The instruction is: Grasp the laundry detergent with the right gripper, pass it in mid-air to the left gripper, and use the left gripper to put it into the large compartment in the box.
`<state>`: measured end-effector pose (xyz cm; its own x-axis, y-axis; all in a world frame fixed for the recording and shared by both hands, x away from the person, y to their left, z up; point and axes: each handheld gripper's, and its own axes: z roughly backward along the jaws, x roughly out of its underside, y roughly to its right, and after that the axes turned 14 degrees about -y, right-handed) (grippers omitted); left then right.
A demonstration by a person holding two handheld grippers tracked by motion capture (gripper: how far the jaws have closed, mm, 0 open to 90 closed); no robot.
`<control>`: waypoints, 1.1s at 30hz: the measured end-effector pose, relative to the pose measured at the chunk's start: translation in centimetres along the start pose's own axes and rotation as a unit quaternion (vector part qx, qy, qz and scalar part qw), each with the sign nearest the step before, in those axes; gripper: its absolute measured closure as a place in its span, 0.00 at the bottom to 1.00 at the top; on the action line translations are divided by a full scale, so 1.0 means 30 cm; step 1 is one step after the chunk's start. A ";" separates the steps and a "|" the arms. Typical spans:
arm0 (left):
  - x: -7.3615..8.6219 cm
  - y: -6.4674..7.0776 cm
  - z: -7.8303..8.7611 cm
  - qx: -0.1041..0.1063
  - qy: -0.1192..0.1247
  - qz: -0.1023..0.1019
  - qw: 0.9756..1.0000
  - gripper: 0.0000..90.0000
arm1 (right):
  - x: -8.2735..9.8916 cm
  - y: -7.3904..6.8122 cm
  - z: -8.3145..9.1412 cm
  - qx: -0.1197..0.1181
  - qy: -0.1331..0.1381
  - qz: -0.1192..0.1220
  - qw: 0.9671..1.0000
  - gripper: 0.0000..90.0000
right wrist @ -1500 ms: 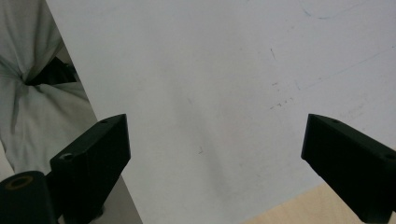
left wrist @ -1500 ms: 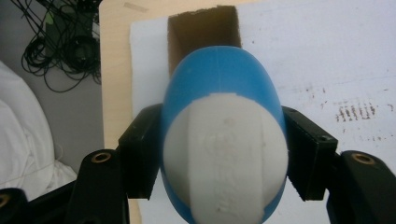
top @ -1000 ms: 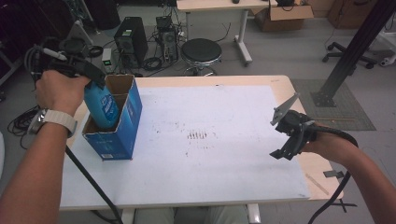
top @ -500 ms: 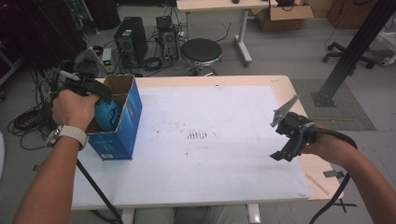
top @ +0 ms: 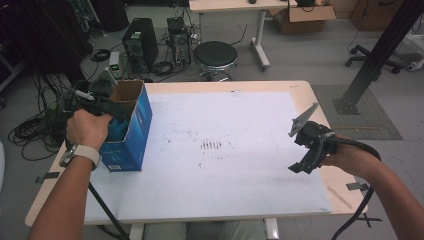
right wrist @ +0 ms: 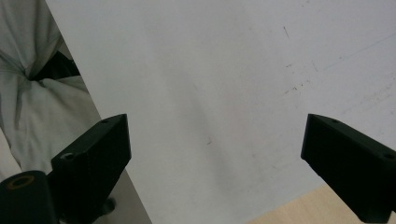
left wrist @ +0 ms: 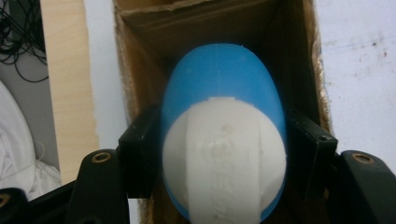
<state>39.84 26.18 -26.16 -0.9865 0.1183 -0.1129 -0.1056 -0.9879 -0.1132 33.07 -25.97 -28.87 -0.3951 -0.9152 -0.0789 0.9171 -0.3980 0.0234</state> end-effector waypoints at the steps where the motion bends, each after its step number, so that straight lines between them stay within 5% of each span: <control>1: 0.000 0.000 -0.007 -0.001 -0.005 -0.003 1.000 0.42 | 0.000 0.000 0.000 0.000 0.000 0.001 1.000 0.09; 25: 0.000 -0.015 -0.050 0.010 -0.008 -0.011 1.000 0.42 | 0.004 -0.002 -0.008 -0.003 0.001 -0.005 1.000 0.09; 33: 0.005 -0.023 -0.008 0.014 0.003 -0.008 1.000 0.36 | 0.001 -0.008 -0.003 -0.001 0.000 -0.002 1.000 0.09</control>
<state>39.78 26.90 -26.33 -0.9838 0.1355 -0.1178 -0.1257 -0.9883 -0.0870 32.84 -25.91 -28.95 -0.3996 -0.9132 -0.0799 0.9153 -0.4023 0.0203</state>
